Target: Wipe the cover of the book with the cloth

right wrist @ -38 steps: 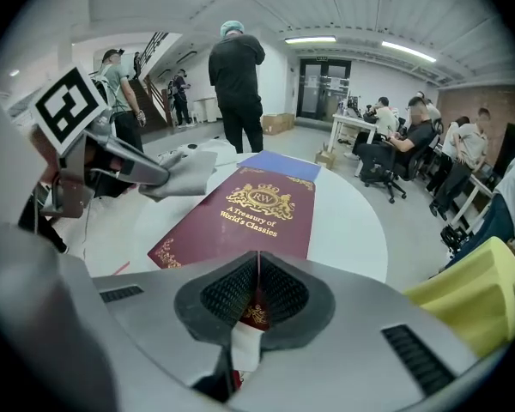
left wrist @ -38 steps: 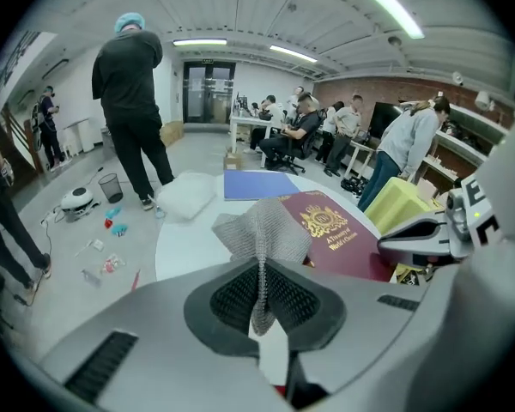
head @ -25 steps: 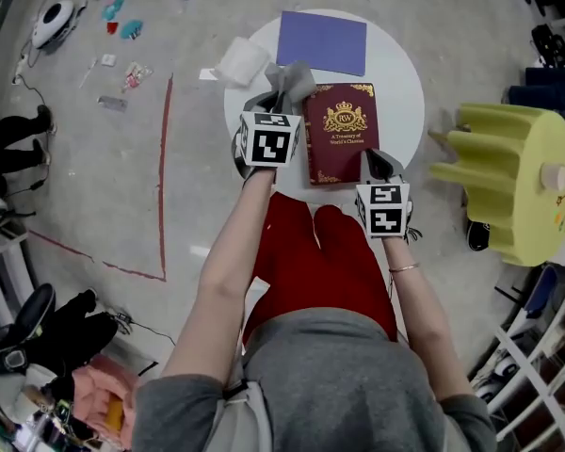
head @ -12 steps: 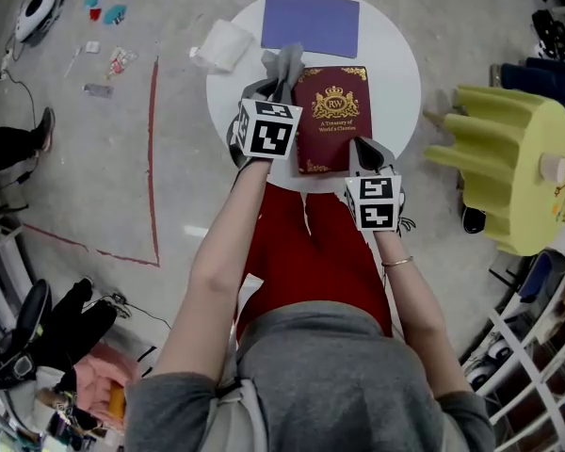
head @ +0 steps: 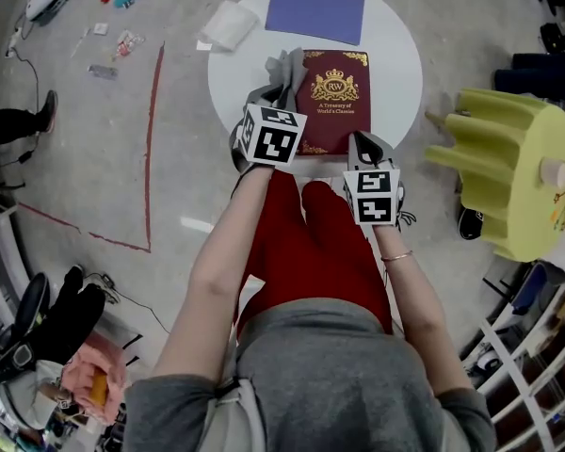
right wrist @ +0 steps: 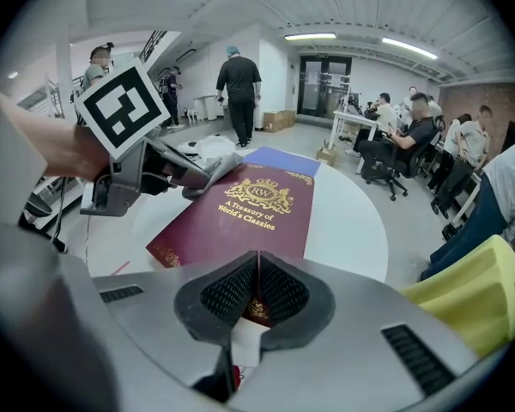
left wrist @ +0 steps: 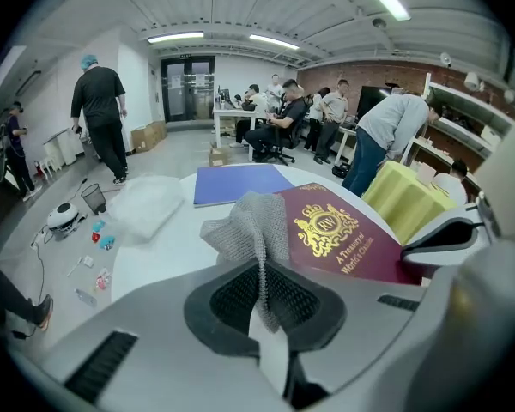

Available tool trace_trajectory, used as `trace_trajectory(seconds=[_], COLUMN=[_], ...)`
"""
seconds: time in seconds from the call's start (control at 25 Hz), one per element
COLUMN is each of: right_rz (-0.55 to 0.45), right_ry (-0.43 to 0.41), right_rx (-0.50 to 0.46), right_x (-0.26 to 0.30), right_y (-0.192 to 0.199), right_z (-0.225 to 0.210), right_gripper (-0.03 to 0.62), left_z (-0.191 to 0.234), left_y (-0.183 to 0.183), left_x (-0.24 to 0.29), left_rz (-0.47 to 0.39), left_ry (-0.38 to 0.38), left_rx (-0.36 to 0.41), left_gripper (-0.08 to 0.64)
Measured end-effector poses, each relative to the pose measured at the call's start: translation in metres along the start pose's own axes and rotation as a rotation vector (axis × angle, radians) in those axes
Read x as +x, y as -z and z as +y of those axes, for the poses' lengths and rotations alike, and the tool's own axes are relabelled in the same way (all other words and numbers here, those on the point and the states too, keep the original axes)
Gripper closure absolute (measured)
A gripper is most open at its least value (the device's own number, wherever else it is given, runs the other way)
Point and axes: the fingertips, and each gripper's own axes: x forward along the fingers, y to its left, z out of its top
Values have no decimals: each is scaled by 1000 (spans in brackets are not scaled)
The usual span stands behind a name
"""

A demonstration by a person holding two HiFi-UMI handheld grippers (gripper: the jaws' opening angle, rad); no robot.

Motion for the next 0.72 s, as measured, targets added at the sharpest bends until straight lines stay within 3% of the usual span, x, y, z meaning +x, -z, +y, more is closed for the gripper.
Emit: trace_trajectory(seconds=[0.72], right_rz=[-3], right_ry=[-23], right_rx=[-83], right_x=[-22], right_y=[33], right_z=[8], right_gripper=[563], left_z=[-56], left_y=[70], left_x=[-49], left_rz=[32], left_ry=[-26], left_rx=[-22], left_gripper=[535])
